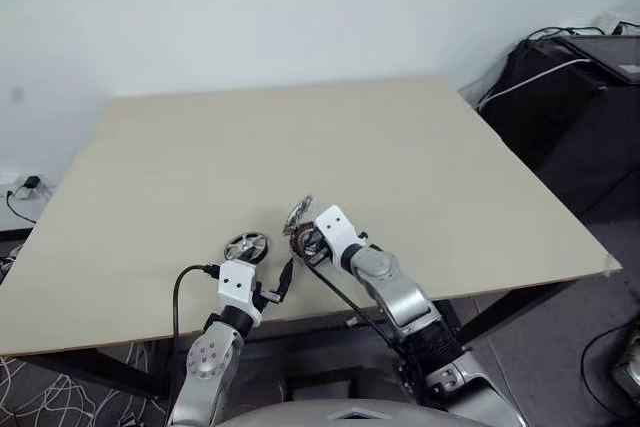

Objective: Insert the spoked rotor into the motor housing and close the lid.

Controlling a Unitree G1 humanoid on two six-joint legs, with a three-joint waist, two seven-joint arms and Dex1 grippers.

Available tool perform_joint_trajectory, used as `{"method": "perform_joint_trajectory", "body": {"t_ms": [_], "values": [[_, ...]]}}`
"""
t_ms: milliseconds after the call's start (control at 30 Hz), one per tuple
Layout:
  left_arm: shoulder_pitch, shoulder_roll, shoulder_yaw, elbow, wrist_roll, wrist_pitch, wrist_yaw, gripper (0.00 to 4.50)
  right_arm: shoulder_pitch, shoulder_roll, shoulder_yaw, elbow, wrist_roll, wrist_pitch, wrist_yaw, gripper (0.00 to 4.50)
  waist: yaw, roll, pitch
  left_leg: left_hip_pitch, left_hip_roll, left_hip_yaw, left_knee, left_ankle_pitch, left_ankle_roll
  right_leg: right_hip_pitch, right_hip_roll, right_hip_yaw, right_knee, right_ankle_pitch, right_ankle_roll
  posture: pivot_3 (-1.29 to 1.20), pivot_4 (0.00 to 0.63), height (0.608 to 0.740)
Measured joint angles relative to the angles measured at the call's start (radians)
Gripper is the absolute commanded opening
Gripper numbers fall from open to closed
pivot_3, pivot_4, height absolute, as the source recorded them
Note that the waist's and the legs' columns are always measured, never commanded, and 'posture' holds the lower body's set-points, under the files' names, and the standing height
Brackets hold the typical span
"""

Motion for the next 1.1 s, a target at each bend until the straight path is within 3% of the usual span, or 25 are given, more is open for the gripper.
{"method": "perform_joint_trajectory", "body": {"t_ms": [300, 600, 1100], "values": [[0.001, 0.000, -0.001, 0.000, 0.000, 0.000, -0.001, 4.50, 0.037, 0.002, -0.020, -0.048, 0.010, -0.004, -0.002, 0.04, 0.001, 0.000, -0.001, 0.000, 0.000, 0.000, 0.001, 0.000, 0.000, 0.000, 0.000, 0.000, 0.000, 0.000, 0.001, 0.00, 0.000, 0.740], [0.004, 0.003, 0.004, -0.008, 0.000, 0.000, 0.005, 4.50, 0.075, -0.004, -0.046, -0.218, 0.052, -0.050, 0.022, 0.04, 0.000, 0.000, 0.000, -0.001, 0.000, 0.000, 0.000, 0.000, 0.000, -0.001, 0.000, 0.000, 0.000, 0.000, 0.000, 0.00, 0.000, 0.740], [0.001, 0.002, 0.004, -0.013, -0.001, 0.004, 0.000, 4.50, 0.045, -0.012, 0.008, -0.015, 0.011, -0.065, 0.023, 0.04, 0.001, 0.000, 0.000, -0.001, 0.000, 0.000, -0.001, 0.000, 0.000, -0.001, 0.000, 0.000, 0.000, 0.000, 0.000, 0.00, 0.000, 0.740]]}}
